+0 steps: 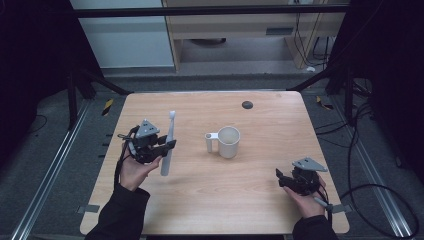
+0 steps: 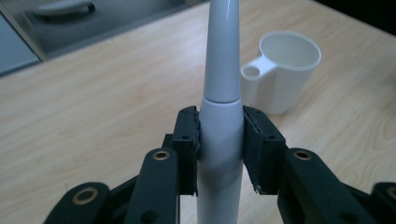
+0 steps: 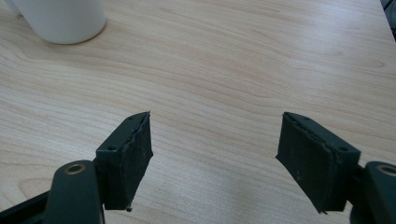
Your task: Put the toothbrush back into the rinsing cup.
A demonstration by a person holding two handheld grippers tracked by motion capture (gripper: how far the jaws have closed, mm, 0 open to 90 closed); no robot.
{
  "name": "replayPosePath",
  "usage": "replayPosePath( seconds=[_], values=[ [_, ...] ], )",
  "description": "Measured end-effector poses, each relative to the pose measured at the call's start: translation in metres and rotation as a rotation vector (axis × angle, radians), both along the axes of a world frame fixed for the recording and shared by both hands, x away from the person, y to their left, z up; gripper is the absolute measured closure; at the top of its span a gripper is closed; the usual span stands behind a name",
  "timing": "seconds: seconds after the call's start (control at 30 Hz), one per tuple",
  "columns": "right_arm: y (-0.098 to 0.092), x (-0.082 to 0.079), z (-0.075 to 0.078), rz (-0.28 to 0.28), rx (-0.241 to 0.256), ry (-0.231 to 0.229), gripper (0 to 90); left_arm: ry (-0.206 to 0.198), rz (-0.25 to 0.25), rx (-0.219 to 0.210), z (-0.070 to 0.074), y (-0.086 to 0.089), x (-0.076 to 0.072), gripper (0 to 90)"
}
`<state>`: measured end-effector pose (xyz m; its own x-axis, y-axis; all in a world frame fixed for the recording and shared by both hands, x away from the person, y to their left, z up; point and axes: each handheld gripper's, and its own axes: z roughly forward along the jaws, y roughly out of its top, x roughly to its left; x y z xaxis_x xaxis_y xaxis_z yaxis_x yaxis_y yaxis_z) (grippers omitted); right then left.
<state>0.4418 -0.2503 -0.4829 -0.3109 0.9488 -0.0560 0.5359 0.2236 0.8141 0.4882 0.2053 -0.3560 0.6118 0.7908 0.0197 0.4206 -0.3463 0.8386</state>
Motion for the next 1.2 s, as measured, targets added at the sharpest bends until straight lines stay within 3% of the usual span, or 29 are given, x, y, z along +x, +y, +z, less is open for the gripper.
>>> replayPosePath(
  seconds=[0.37, 0.6, 0.73, 1.0, 1.2],
  values=[
    [0.000, 0.000, 0.000, -0.001, 0.006, -0.005, 26.0, -0.131, 0.046, -0.162, 0.021, -0.019, 0.016, 67.0],
    [0.000, 0.000, 0.000, 0.001, 0.009, -0.005, 26.0, -0.198, 0.051, -0.223, 0.034, -0.033, 0.023, 67.0],
    [0.000, 0.000, 0.000, 0.000, 0.011, -0.002, 26.0, -0.210, 0.044, -0.258, 0.038, -0.044, 0.030, 67.0],
    [-0.001, 0.001, -0.001, 0.000, 0.013, -0.003, 26.0, -0.236, 0.028, -0.283, 0.041, -0.068, 0.043, 67.0],
    [-0.001, 0.001, -0.001, 0.002, 0.018, -0.002, 26.0, -0.226, 0.007, -0.292, 0.038, -0.086, 0.050, 67.0]
  ],
)
